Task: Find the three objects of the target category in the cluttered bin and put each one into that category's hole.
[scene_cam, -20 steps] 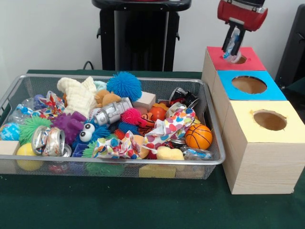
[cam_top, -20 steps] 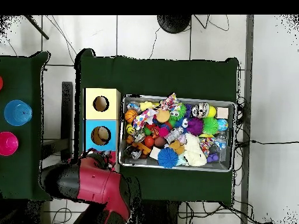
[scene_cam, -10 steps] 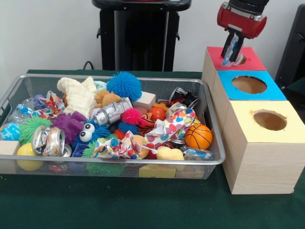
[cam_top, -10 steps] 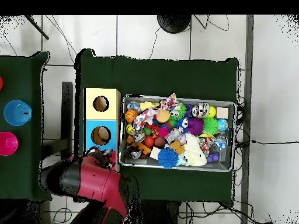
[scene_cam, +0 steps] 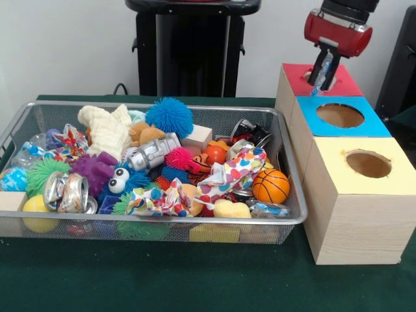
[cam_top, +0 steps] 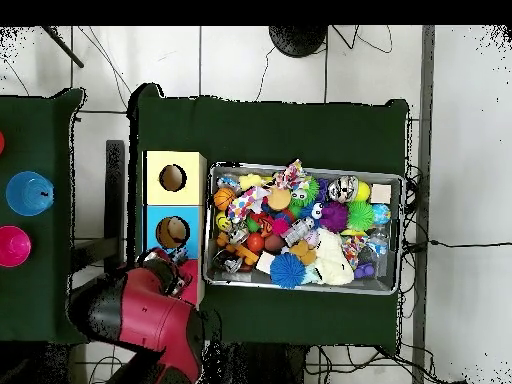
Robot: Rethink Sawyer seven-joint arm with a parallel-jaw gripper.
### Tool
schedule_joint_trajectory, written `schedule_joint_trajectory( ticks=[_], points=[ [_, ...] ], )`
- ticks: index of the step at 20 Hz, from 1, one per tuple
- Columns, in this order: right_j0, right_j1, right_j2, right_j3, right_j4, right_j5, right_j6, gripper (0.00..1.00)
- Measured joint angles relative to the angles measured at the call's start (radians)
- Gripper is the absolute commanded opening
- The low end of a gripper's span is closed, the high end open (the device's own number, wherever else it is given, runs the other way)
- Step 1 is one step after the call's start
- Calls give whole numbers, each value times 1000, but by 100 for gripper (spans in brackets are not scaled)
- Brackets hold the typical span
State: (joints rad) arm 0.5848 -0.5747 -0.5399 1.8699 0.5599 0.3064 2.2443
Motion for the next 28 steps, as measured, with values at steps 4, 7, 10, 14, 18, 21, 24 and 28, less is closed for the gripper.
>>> schedule_joint_trajectory(
  ticks=[4,7,10,14,18,21,24,28],
  points=[
    [23,2,-5,0,33,-2,20,0],
    [43,2,-8,-2,44,25,43,0],
    [56,-2,-20,-13,42,119,71,0],
    [54,-7,-48,-45,41,232,80,0],
    [42,-9,-74,-77,40,291,80,0],
    [22,-9,-82,-98,40,294,80,0],
    [-5,-9,-94,-123,30,294,80,0],
    [-58,-13,-99,-164,-10,295,80,0]
  ],
)
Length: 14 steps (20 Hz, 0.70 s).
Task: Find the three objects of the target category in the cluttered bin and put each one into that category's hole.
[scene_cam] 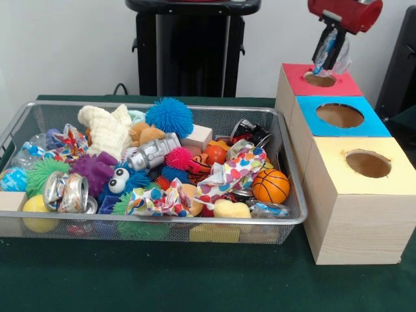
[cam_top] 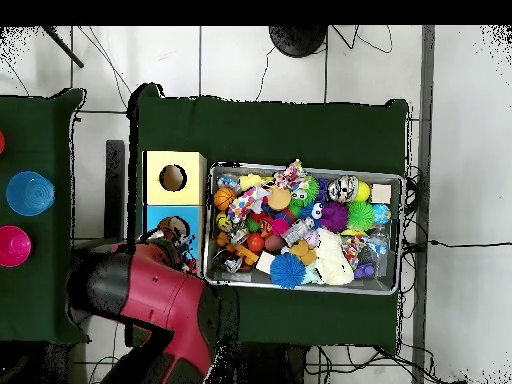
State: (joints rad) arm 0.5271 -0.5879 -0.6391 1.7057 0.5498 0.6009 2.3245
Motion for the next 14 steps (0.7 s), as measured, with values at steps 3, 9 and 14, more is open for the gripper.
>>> schedule_joint_trajectory(
  ticks=[3,9,14],
  points=[
    [-52,-5,0,-30,-30,6,0,0],
    [-132,-20,4,-74,-71,18,0,0],
    [-142,-19,4,-93,-82,18,0,0]
  ],
)
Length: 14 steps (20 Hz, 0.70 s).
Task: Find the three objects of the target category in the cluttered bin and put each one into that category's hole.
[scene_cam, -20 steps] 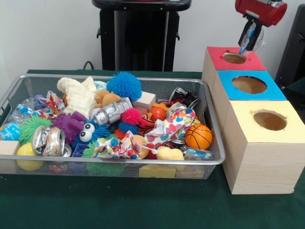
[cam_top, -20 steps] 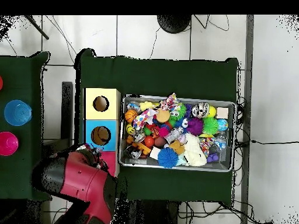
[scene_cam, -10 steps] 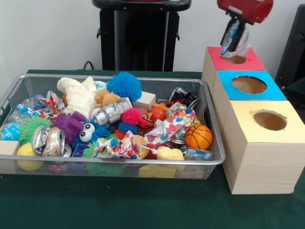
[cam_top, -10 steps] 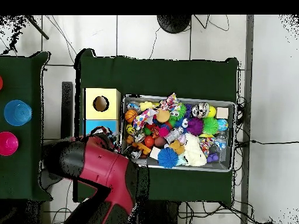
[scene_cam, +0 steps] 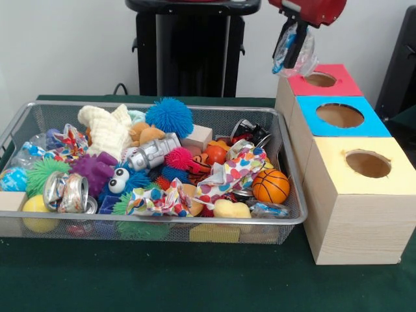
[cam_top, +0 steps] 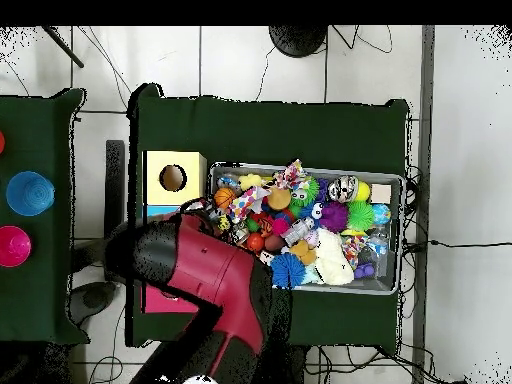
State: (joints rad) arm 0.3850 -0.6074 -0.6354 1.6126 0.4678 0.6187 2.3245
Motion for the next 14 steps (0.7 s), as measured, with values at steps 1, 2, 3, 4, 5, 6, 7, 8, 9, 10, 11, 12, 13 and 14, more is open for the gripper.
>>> schedule_joint_trajectory(
  ticks=[1,2,3,4,5,6,7,8,9,10,11,12,13,14],
  points=[
    [3,1,0,-1,-1,0,0,0],
    [24,9,-8,-6,-3,0,0,0],
    [30,11,-10,-7,-3,0,1,0],
    [37,13,-13,-9,-3,0,2,0],
    [56,20,-21,-12,-3,0,4,0],
    [91,35,-37,-19,-3,0,11,0],
    [100,38,-41,-20,-3,0,13,0],
    [138,55,-58,-28,-3,0,25,0],
    [163,67,-70,-33,-3,0,33,0],
    [187,79,-81,-38,-3,0,41,0],
    [205,90,-90,-40,-3,0,50,0],
    [224,100,-99,-42,-3,0,59,0],
    [259,122,-116,-45,-2,0,79,0],
    [283,140,-130,-45,-3,0,96,0]
  ],
)
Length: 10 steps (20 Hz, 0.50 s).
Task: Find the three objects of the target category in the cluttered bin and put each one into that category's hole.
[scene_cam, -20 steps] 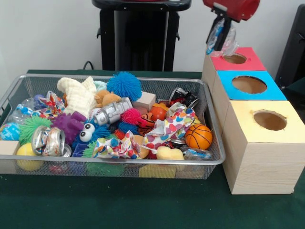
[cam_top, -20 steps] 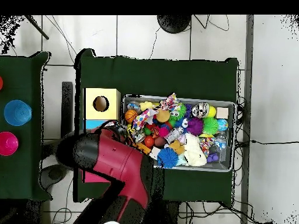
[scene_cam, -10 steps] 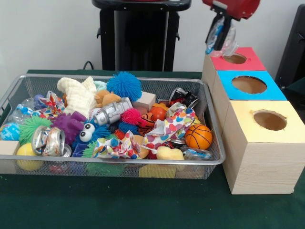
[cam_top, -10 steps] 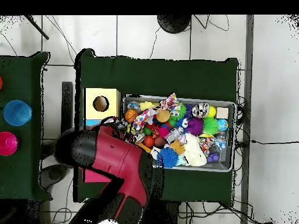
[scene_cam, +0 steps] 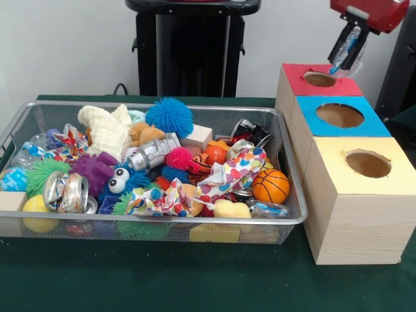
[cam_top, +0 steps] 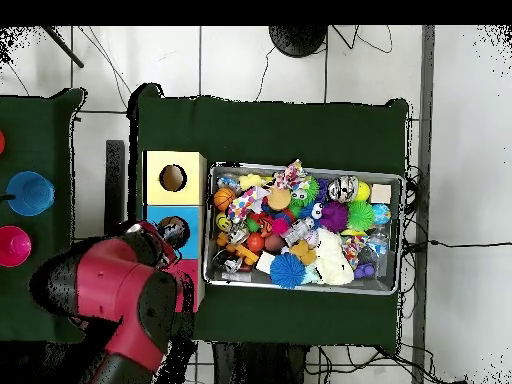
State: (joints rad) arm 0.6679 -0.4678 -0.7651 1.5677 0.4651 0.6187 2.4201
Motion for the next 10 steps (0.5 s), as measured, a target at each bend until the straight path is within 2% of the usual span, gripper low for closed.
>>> schedule_joint_trajectory(
  ticks=[5,10],
  points=[
    [69,71,-45,0,0,-26,61,0],
    [92,119,-74,-1,0,-84,87,0]
  ],
)
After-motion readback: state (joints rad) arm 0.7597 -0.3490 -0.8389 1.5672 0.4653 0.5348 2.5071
